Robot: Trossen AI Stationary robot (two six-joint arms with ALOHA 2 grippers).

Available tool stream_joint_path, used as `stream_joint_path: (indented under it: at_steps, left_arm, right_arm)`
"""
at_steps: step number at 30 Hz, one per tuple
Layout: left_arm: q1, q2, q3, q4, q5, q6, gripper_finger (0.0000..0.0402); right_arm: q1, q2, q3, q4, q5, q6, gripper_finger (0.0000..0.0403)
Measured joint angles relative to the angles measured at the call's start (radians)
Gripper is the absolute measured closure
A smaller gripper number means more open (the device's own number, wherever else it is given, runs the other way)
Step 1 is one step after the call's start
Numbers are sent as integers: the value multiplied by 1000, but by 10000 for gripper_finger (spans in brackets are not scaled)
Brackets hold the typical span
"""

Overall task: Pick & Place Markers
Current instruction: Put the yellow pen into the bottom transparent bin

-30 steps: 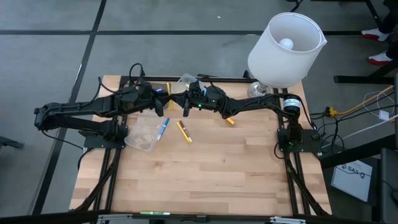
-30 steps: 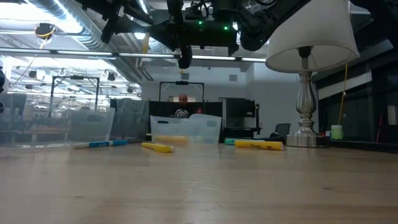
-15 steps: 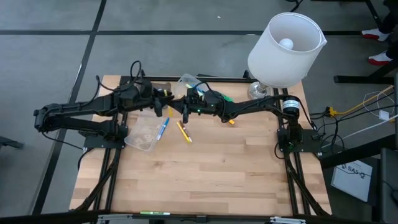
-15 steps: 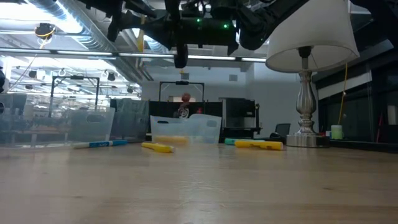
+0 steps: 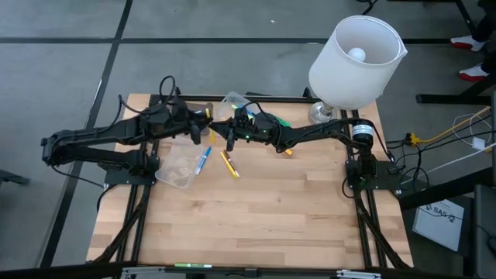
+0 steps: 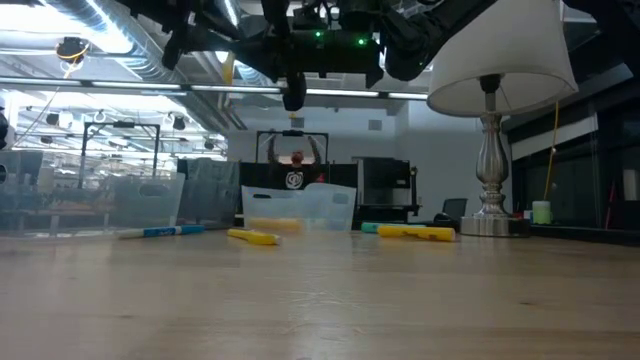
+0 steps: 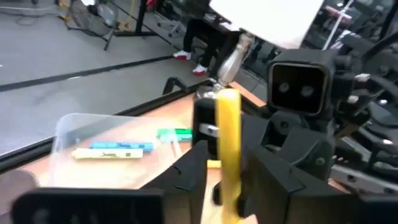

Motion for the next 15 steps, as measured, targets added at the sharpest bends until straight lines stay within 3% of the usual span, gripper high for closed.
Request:
stream_joint_path:
  at_steps: [4,8,11,15]
  left_arm:
    - [1,-28,0,-5,-12,3,353]
    - [18,-32,0,-7,39,10,385]
    - [38,-29,0,-10,75,-11,380]
    - [56,-25,0,-11,84,-24,343]
  right_arm:
    - [0,0,0,-2,1,0,378]
    - [0,-1,-1,-3,1,-6,376]
    - [0,-1,-1,-5,2,-5,378]
    - [-1,-1,-1,-8,2,-3,377]
